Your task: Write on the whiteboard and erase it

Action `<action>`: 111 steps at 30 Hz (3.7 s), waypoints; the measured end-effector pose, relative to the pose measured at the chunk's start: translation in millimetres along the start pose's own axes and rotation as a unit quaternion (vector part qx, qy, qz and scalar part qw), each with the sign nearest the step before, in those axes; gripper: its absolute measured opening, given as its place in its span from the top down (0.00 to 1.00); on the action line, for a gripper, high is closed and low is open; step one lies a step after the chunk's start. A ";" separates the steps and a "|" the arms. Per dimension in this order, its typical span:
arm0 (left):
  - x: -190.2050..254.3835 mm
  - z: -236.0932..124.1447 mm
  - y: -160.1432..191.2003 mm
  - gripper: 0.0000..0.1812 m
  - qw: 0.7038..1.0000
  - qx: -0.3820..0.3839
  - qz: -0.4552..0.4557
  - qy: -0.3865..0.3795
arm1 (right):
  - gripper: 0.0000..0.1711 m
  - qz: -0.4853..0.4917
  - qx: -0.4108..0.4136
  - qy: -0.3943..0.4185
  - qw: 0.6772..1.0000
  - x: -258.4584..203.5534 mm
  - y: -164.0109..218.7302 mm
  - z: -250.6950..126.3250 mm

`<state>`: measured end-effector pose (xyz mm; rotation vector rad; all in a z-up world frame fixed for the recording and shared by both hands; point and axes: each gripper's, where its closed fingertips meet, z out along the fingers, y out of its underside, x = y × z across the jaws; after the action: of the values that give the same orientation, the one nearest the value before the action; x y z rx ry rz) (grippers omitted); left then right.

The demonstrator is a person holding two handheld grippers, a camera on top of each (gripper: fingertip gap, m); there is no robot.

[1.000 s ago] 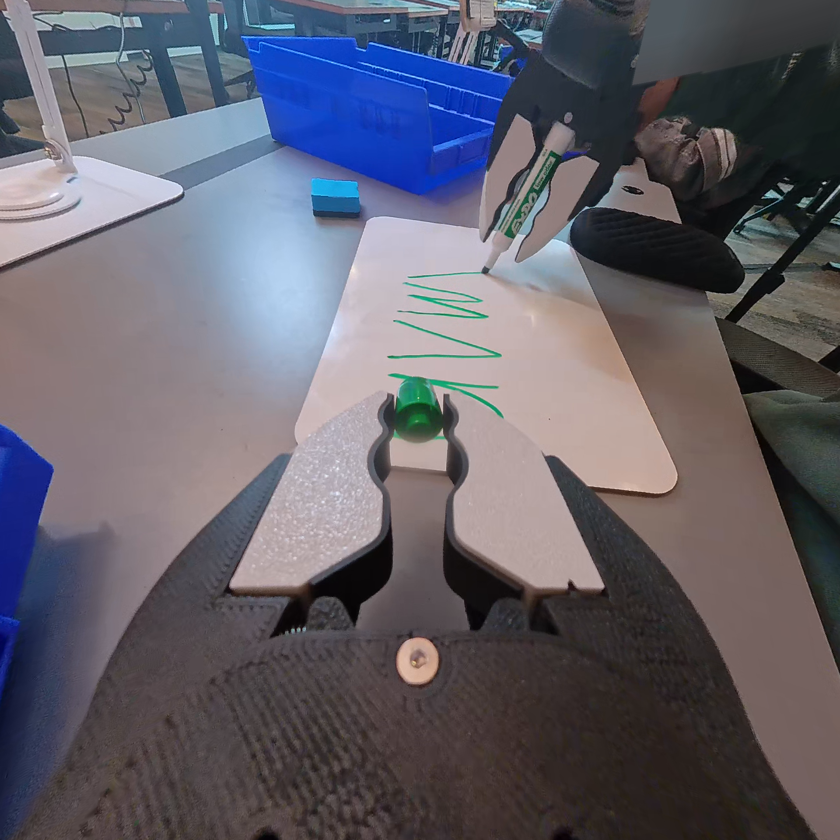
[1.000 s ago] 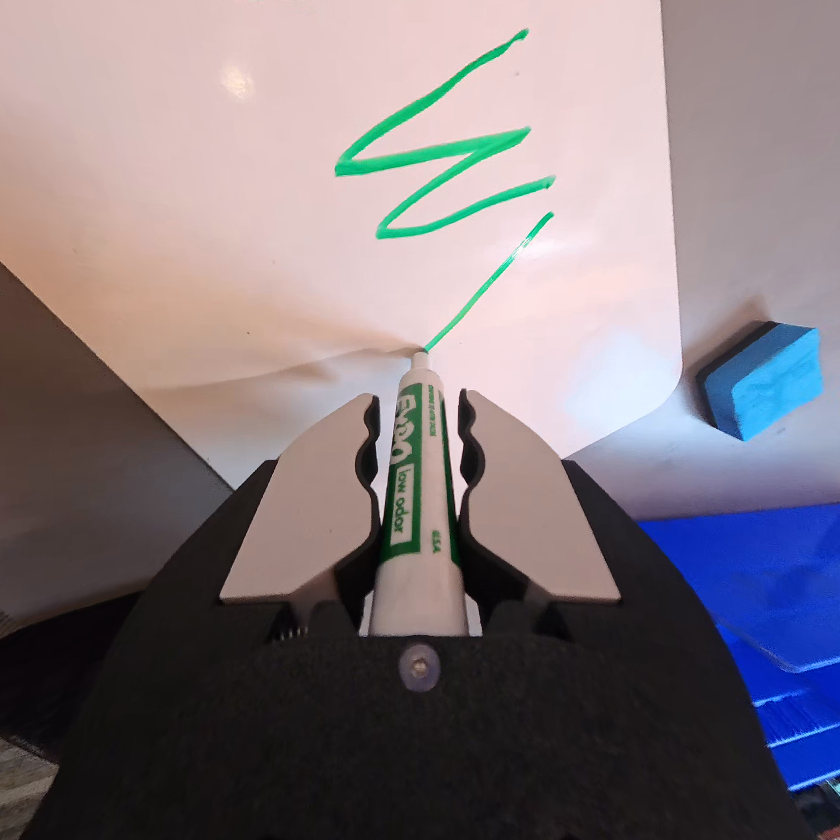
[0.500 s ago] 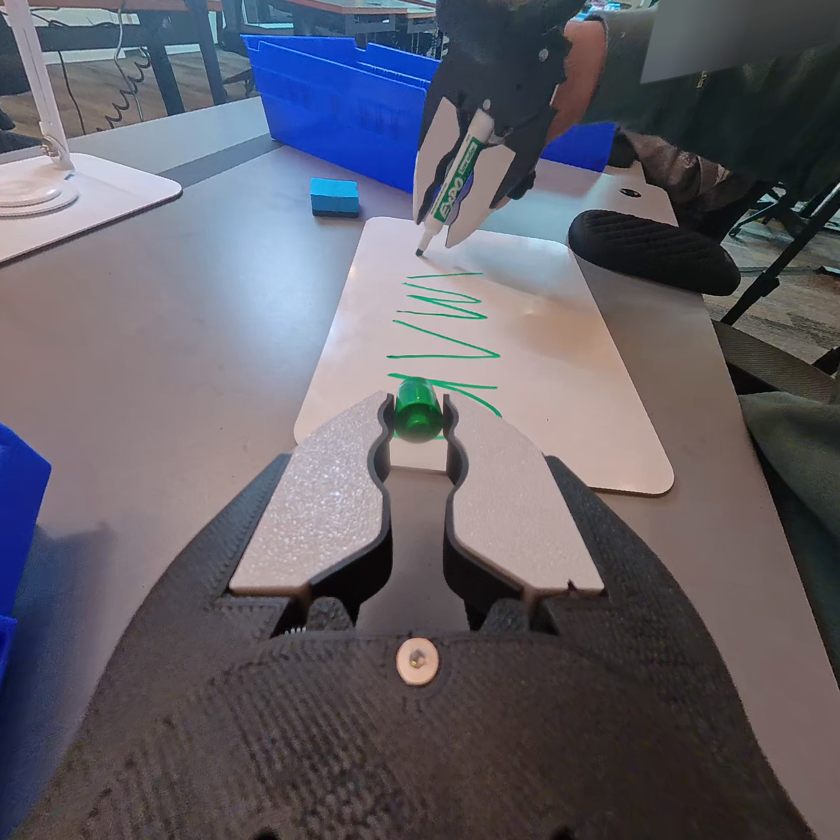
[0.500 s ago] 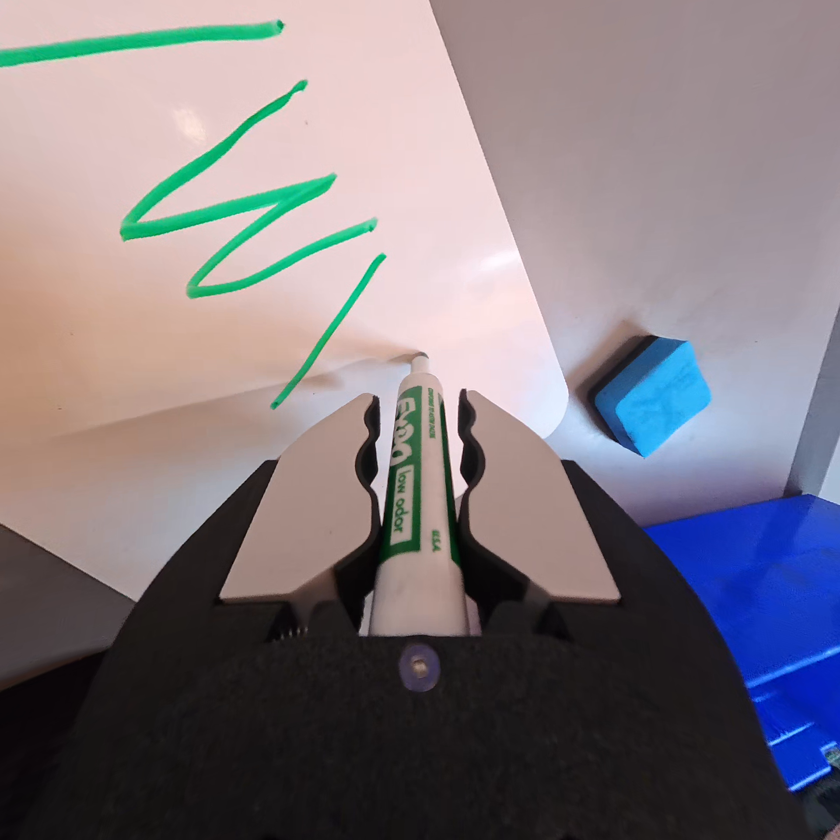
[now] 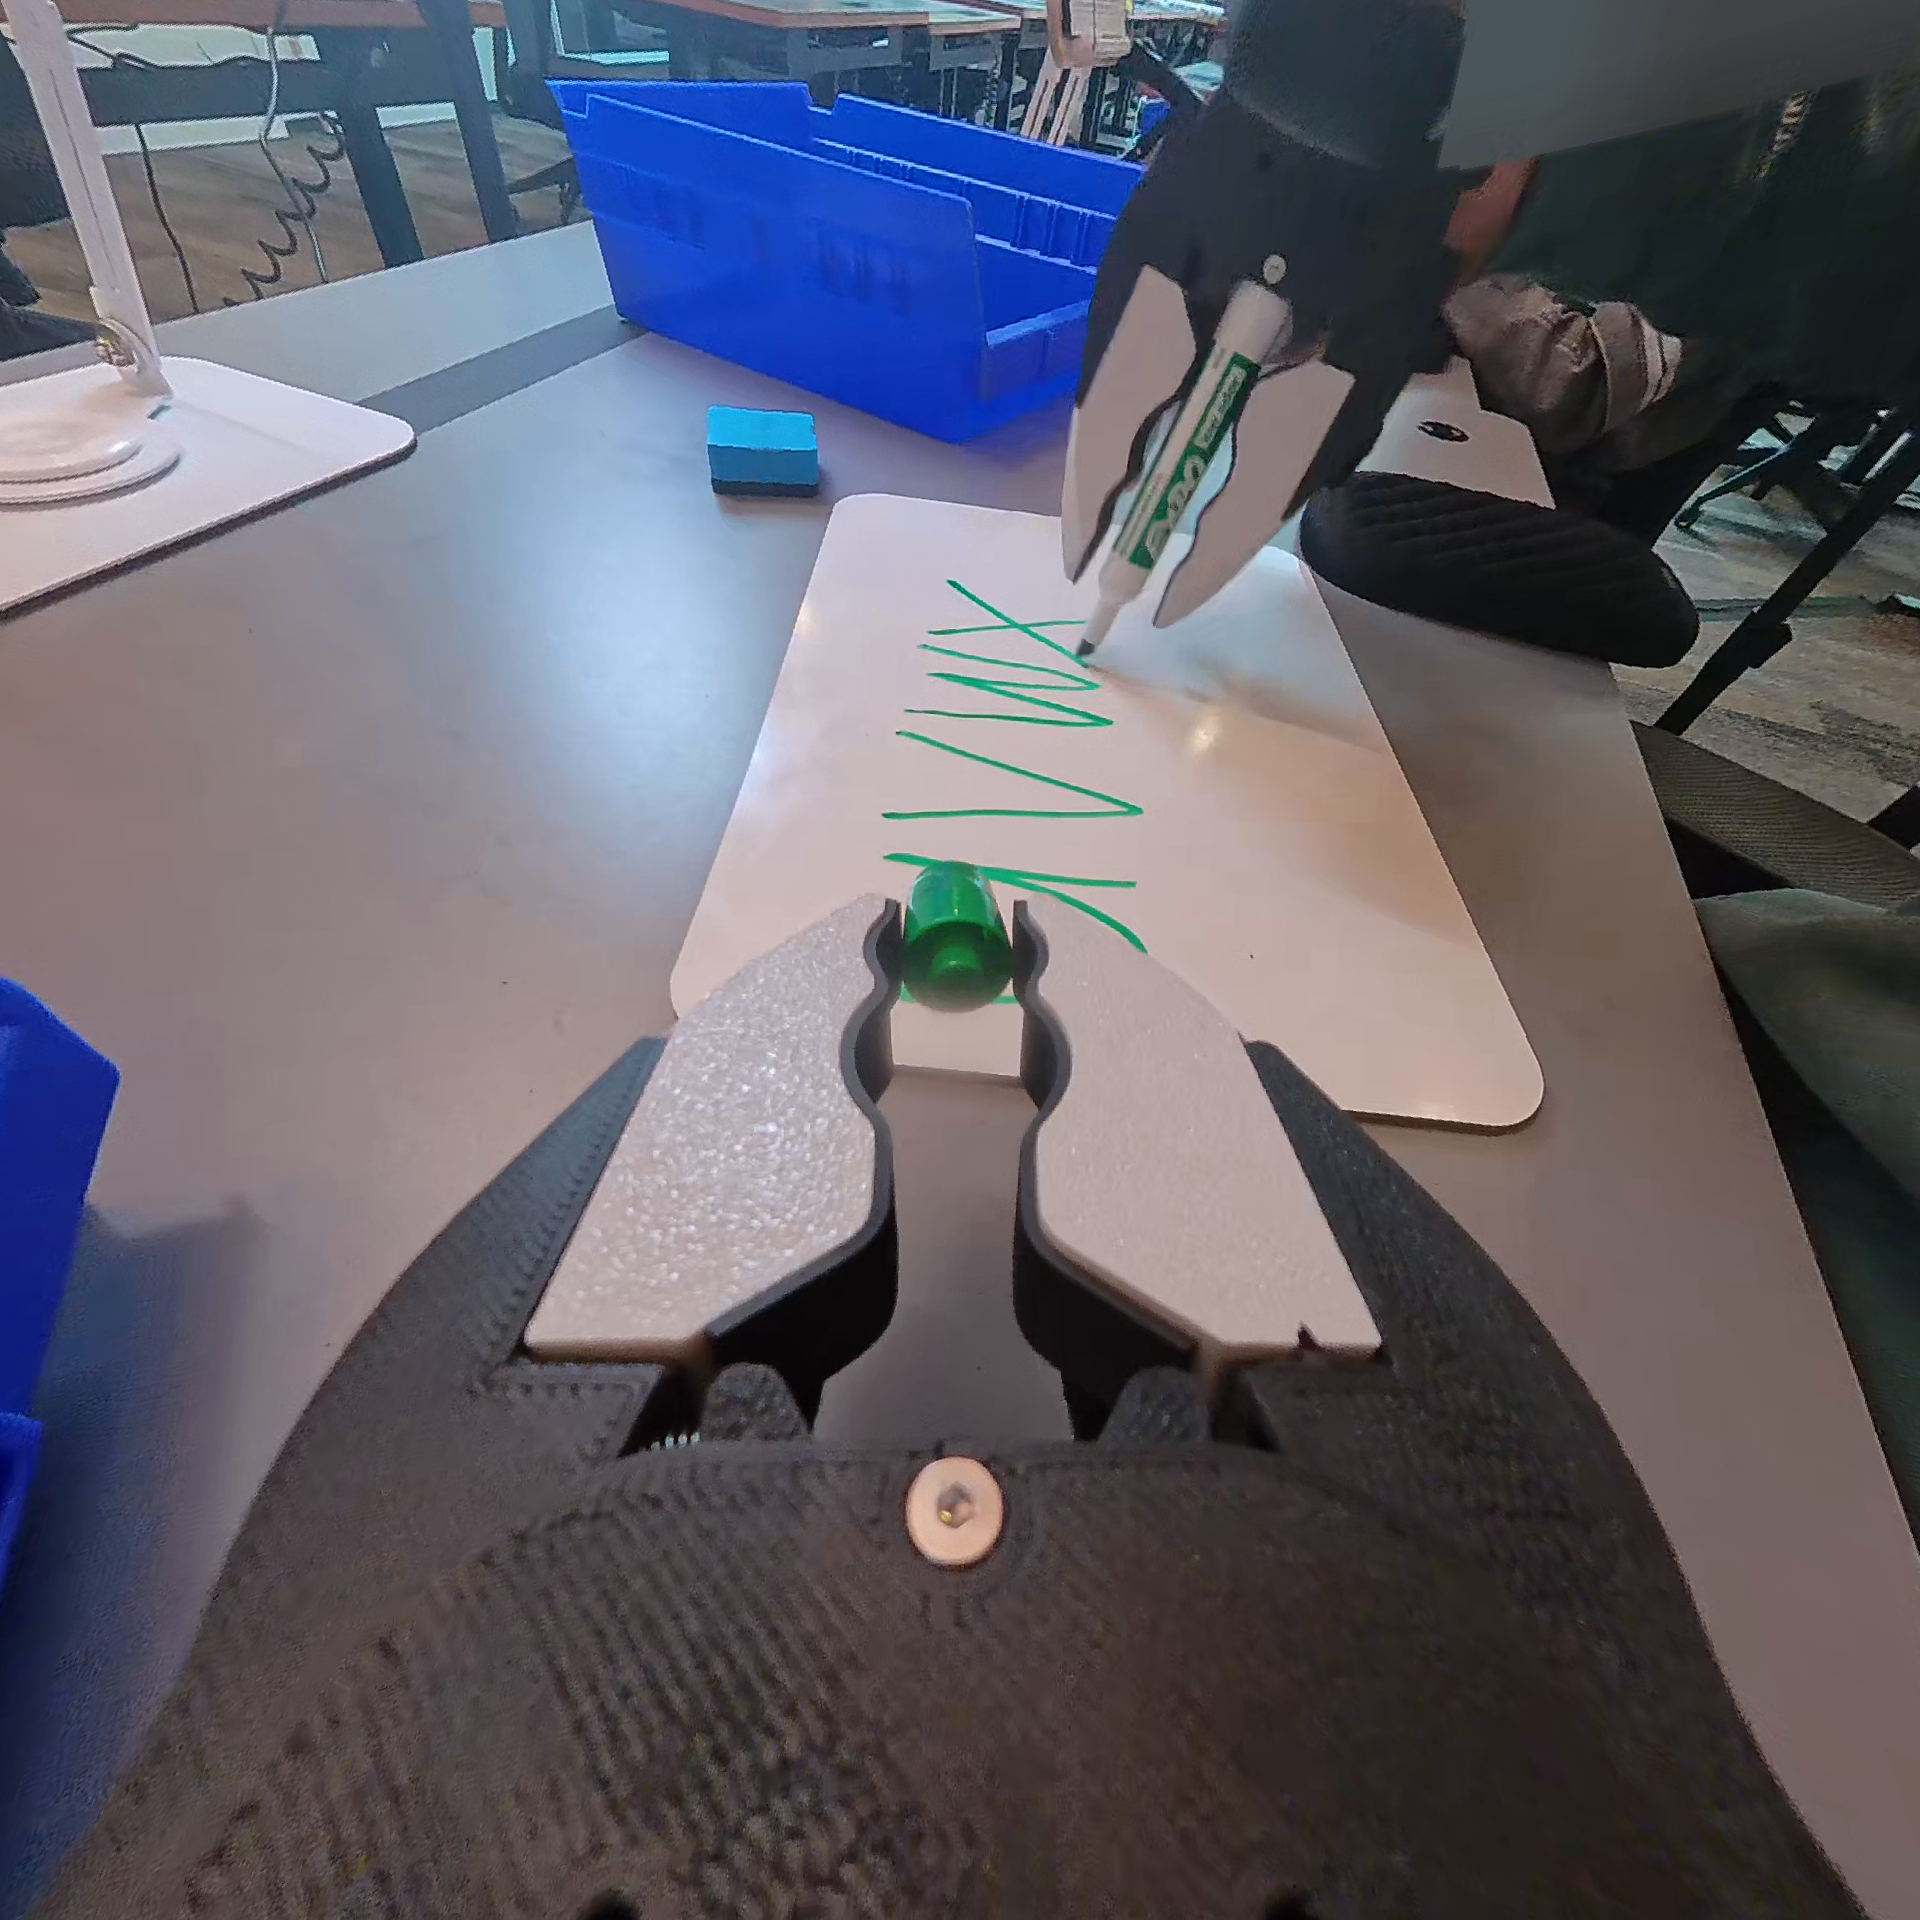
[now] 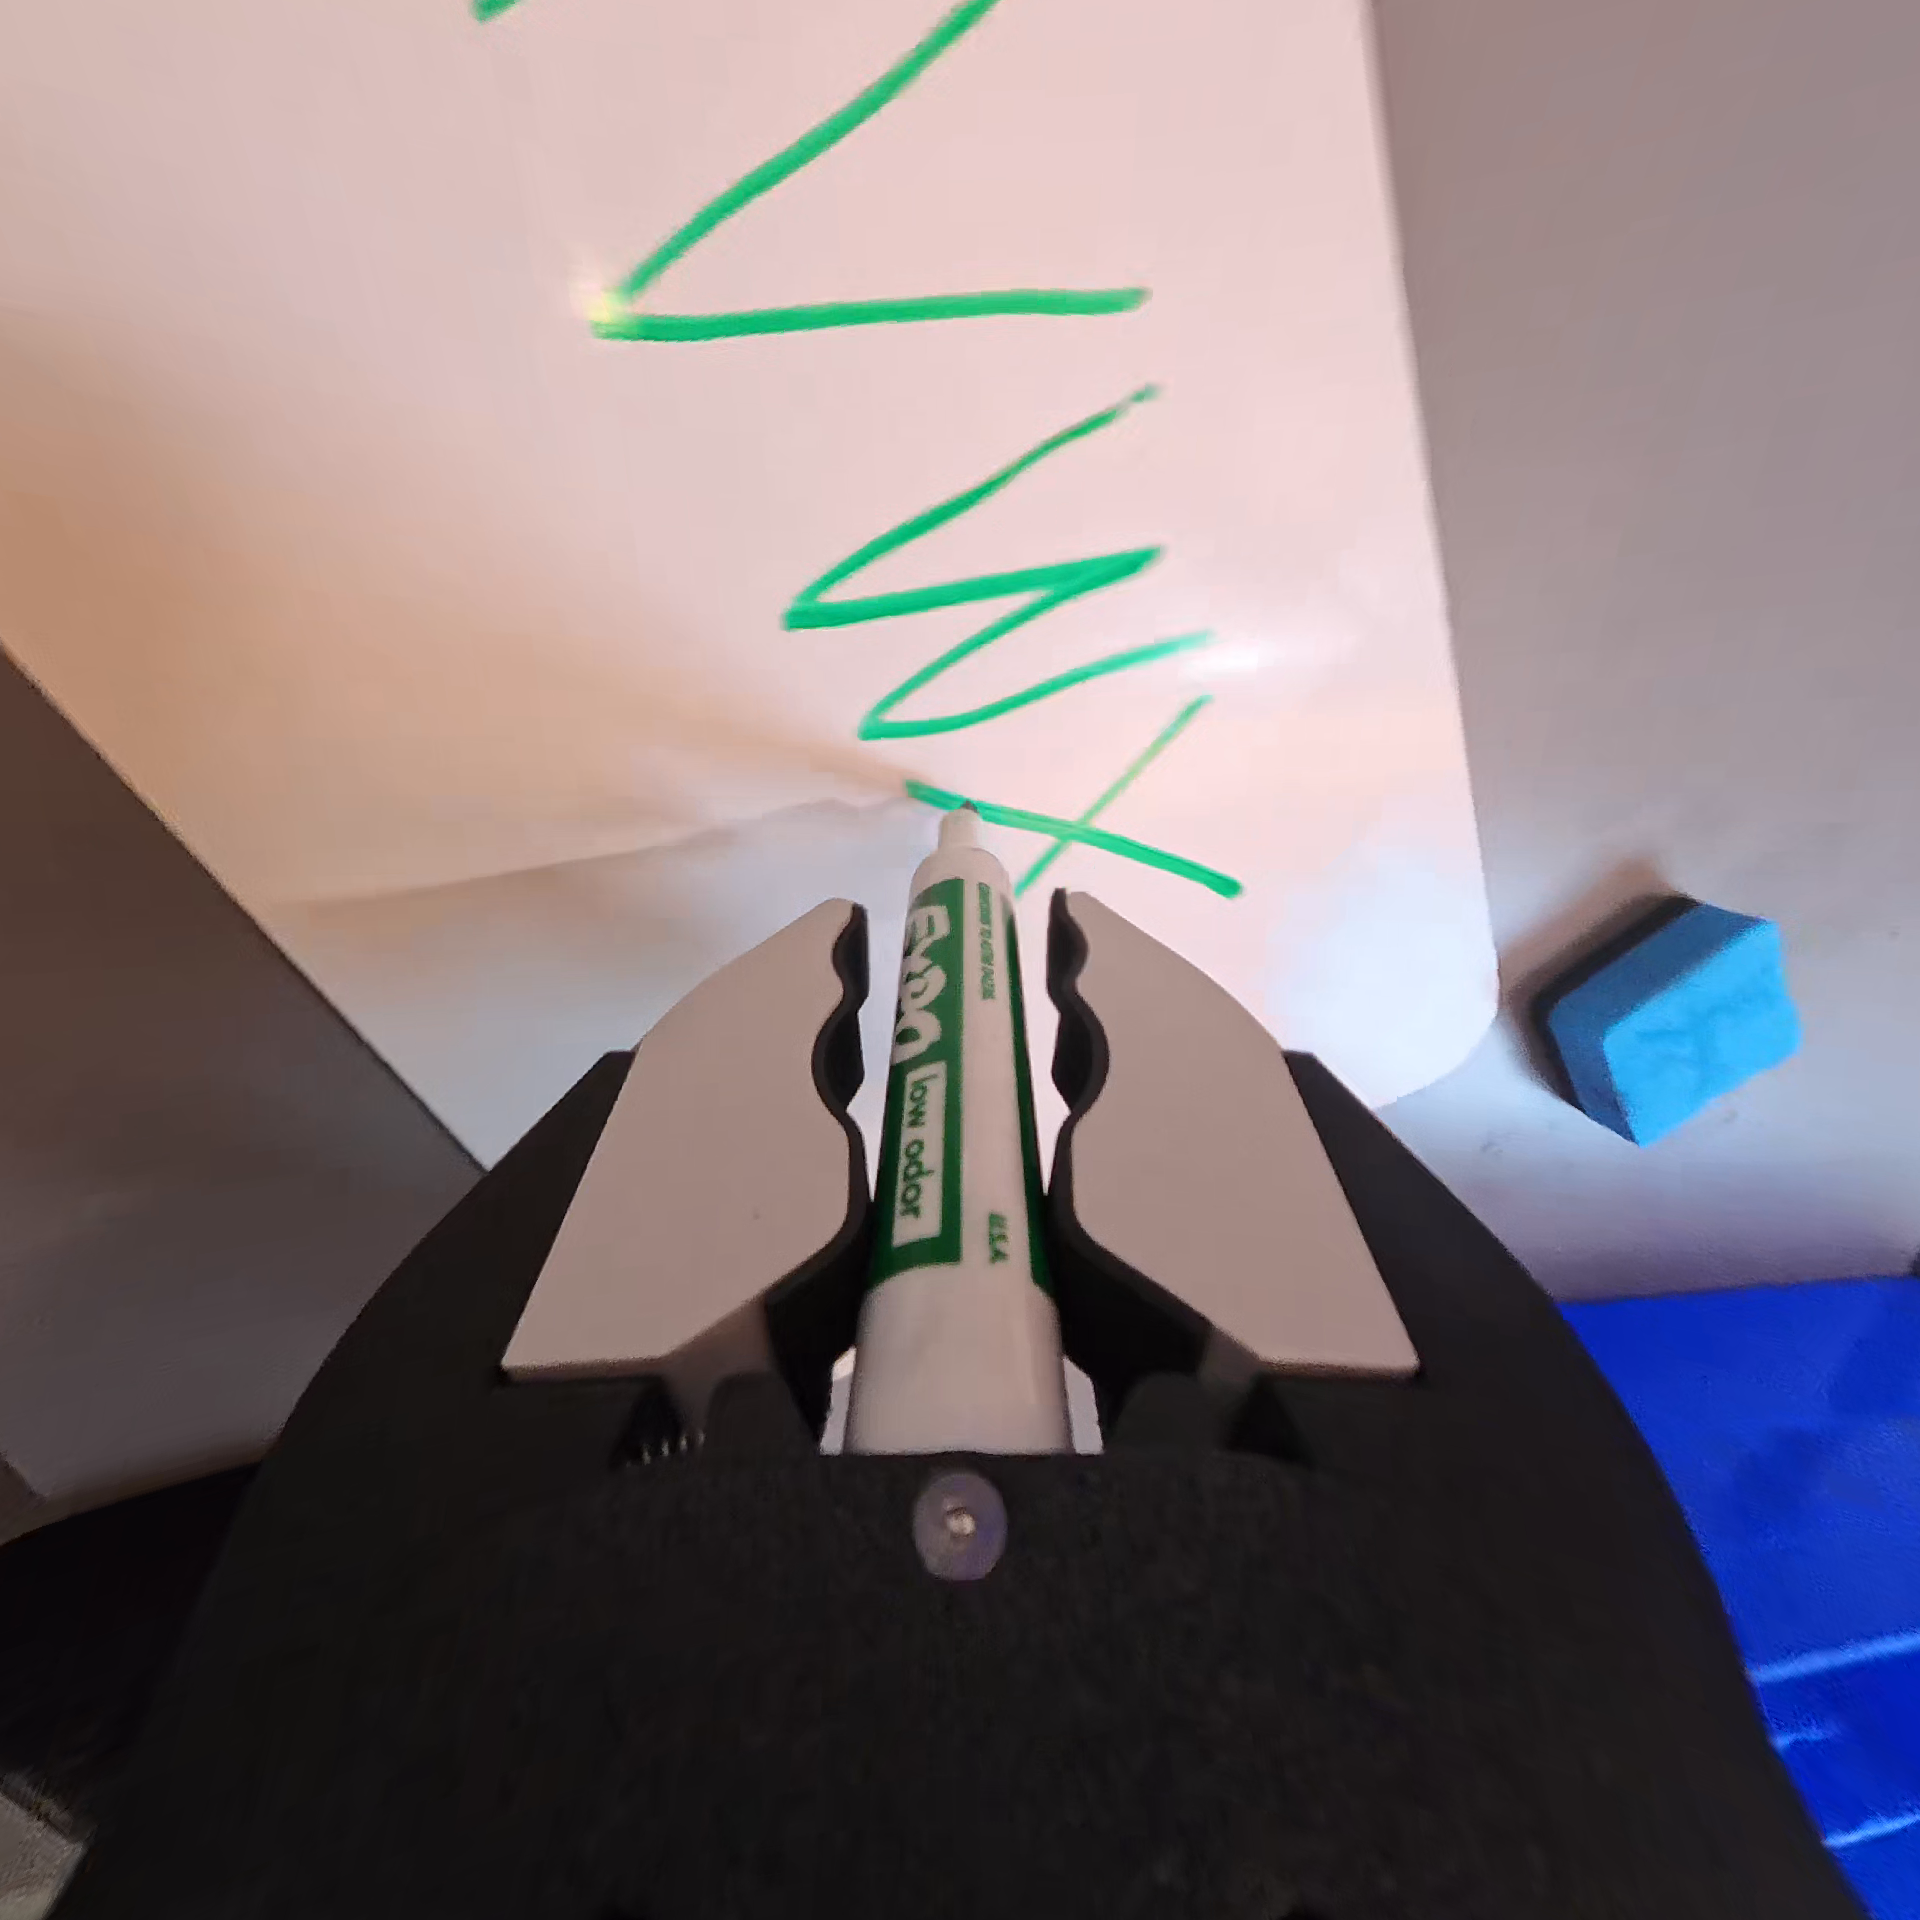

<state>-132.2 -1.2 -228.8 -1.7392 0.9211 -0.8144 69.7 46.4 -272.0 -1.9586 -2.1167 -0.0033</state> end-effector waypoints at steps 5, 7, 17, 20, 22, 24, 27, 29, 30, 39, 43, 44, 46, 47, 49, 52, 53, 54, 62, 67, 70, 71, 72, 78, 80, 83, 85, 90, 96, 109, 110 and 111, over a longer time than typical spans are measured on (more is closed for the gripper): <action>-0.1 -0.2 -0.4 0.89 1.000 0.000 0.003 -0.002 | 0.80 0.060 0.009 0.050 0.997 48.2 25.3 -7.3; -0.3 0.0 0.1 0.89 1.000 -0.001 0.002 -0.001 | 0.80 0.077 0.014 0.051 0.996 55.2 30.5 -4.9; -1.6 -0.1 0.6 0.89 1.000 0.000 -0.004 0.000 | 0.80 0.072 0.013 0.052 0.996 63.4 28.1 5.8; -1.6 -0.1 0.6 0.89 1.000 0.000 -0.004 0.000 | 0.80 0.067 0.011 0.053 0.996 64.7 26.0 6.5; -1.5 -0.2 0.6 0.89 1.000 0.000 -0.004 0.000 | 0.80 0.066 0.008 0.052 0.996 64.9 25.6 7.4; -1.4 -0.2 0.5 0.89 1.000 0.000 -0.003 0.000 | 0.80 0.064 0.006 0.051 0.997 64.9 25.8 9.1; -1.3 -0.2 0.6 0.89 1.000 -0.001 -0.003 0.000 | 0.80 0.058 0.000 0.049 0.997 63.5 27.4 12.5; -1.3 -0.2 0.5 0.89 1.000 0.000 -0.003 0.001 | 0.80 0.056 -0.003 0.051 0.997 63.2 28.6 12.8; -1.4 -0.2 0.6 0.89 1.000 0.000 -0.003 0.001 | 0.80 0.056 -0.004 0.051 0.997 62.7 29.2 12.9; -1.1 0.8 1.4 0.89 1.000 -0.002 -0.003 0.002 | 0.80 0.055 -0.032 0.050 0.997 40.3 52.5 3.9; -1.2 1.4 2.0 0.89 1.000 -0.004 -0.003 0.002 | 0.80 0.052 -0.035 0.064 0.996 44.6 53.3 4.6; -1.4 1.3 2.0 0.89 1.000 -0.004 -0.003 0.002 | 0.80 0.050 -0.036 0.071 0.996 49.4 52.9 5.6; -1.8 0.9 1.4 0.89 1.000 -0.003 -0.003 0.001 | 0.80 0.055 -0.036 0.077 0.995 60.3 51.3 8.2; -2.0 0.6 1.1 0.89 1.000 -0.002 -0.002 0.000 | 0.80 0.056 -0.036 0.083 0.994 66.6 50.8 9.6; -1.7 0.5 0.9 0.89 1.000 -0.002 -0.003 0.001 | 0.80 0.057 -0.036 0.087 0.994 75.3 49.7 11.6; -1.6 0.6 1.0 0.89 1.000 -0.002 -0.003 0.002 | 0.80 0.058 -0.032 0.082 0.994 75.8 48.9 11.5; -1.5 0.5 0.9 0.89 1.000 -0.002 -0.003 0.002 | 0.80 0.060 -0.027 0.078 0.995 73.0 48.3 10.5; -1.4 0.6 0.9 0.89 1.000 -0.002 -0.003 0.002 | 0.80 0.063 -0.023 0.073 0.995 69.3 47.9 9.1; -1.7 1.6 2.3 0.89 1.000 -0.004 -0.008 0.005 | 0.80 0.052 -0.023 0.056 0.997 45.9 47.4 4.3; -1.7 1.7 2.6 0.89 1.000 -0.005 -0.008 0.005 | 0.80 0.054 -0.029 0.055 0.997 45.3 48.7 4.8; -1.2 1.7 2.6 0.89 1.000 -0.006 -0.007 0.005 | 0.80 0.055 -0.032 0.051 0.997 41.9 51.6 3.9; -1.0 1.8 2.6 0.89 1.000 -0.006 -0.006 0.005 | 0.80 0.056 -0.033 0.049 0.997 39.7 52.9 3.2; -1.0 1.7 2.6 0.89 1.000 -0.006 -0.005 0.005 | 0.80 0.057 -0.033 0.047 0.997 37.0 54.4 2.5; -0.9 2.0 3.1 0.89 1.000 -0.007 -0.005 0.005 | 0.80 0.051 -0.042 0.020 0.998 7.8 64.7 -5.9; -0.9 2.3 3.3 0.89 1.000 -0.008 -0.005 0.005 | 0.80 0.044 -0.043 0.022 0.998 4.6 65.2 -7.2; -1.5 2.3 3.4 0.89 1.000 -0.008 -0.006 0.004 | 0.80 0.047 -0.027 0.043 0.998 18.8 60.2 -10.7; -2.3 2.0 3.2 0.89 1.000 -0.008 -0.006 0.002 | 0.80 0.055 -0.016 0.064 0.996 36.6 58.1 -14.2; -3.6 0.9 2.3 0.89 1.000 -0.005 -0.006 -0.001 | 0.80 0.072 0.002 0.081 0.994 67.8 57.2 -10.0; -3.4 1.0 2.8 0.89 1.000 -0.005 -0.008 0.001 | 0.80 0.065 -0.003 0.075 0.995 75.5 55.3 -1.7; -3.1 1.0 3.2 0.89 1.000 -0.005 -0.011 0.003 | 0.80 0.067 -0.007 0.070 0.995 78.9 56.9 6.2; -3.0 0.9 3.2 0.89 1.000 -0.006 -0.010 0.003 | 0.80 0.067 -0.007 0.070 0.995 78.7 56.8 6.7; -2.9 1.0 3.2 0.89 1.000 -0.006 -0.009 0.003 | 0.80 0.067 -0.007 0.069 0.995 78.2 56.8 7.4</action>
<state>-133.5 1.0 -232.5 -1.7583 0.9165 -0.8279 119.5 129.6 -274.1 -2.0417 -1.9017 -0.1247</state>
